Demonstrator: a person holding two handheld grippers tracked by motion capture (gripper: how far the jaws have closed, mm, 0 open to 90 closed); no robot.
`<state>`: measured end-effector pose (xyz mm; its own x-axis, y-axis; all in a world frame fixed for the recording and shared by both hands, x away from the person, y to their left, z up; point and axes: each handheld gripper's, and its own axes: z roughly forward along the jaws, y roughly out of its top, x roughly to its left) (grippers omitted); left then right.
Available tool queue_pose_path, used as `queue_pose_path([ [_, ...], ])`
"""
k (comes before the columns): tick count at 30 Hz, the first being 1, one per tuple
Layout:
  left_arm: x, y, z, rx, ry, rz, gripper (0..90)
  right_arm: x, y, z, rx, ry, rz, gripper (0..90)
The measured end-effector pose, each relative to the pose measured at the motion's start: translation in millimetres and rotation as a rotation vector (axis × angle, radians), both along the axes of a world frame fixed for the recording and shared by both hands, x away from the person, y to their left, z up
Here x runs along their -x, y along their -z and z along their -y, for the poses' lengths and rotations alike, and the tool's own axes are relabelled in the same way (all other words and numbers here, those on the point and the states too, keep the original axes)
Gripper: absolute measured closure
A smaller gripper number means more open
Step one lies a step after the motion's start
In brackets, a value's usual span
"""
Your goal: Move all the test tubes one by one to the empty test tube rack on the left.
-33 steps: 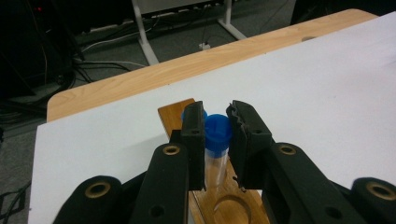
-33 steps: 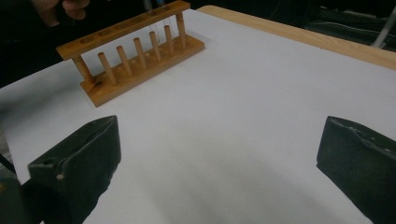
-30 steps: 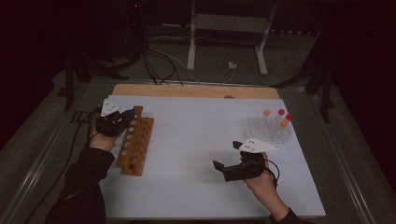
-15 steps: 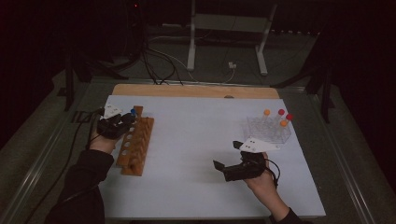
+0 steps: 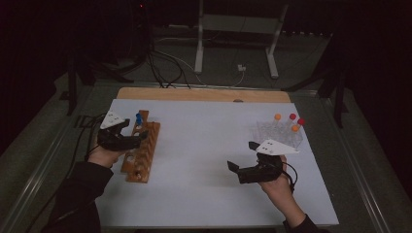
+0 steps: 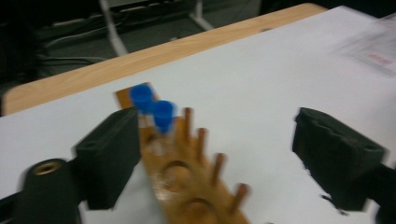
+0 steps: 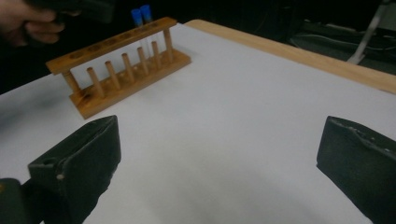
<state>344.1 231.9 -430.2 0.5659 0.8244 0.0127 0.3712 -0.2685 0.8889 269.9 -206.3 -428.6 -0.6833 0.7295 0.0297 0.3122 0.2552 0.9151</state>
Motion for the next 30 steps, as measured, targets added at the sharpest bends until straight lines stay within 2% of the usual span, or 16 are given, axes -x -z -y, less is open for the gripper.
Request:
queue_pose_path([
  [2,6.7,-2.5,3.5,0.009,0.027,-0.006,9.1,-0.4,-2.4,2.5,0.004,0.011,0.01,0.0],
  [6,20.2,-6.9,8.7,0.039,0.075,0.006,2.7,-1.7,-8.4,9.5,0.009,0.037,0.027,0.0],
  [8,26.5,-8.3,11.1,0.058,0.105,0.006,1.9,-2.4,-12.4,15.0,0.008,0.056,0.034,0.0],
  [18,57.3,-1.5,25.9,0.079,0.225,-0.008,1.8,-8.0,-24.6,48.0,0.007,0.158,0.058,0.0],
  [24,69.4,5.0,35.9,0.1,0.28,-0.02,1.9,-12.8,-23.7,65.4,0.009,0.222,0.058,0.0],
  [26,73.4,7.9,41.2,0.09,0.293,-0.016,1.9,-14.0,-21.6,70.7,0.017,0.252,0.065,0.0],
  [30,78.5,12.4,49.1,0.096,0.327,-0.023,1.9,-16.0,-17.4,79.5,0.02,0.284,0.066,0.0],
])
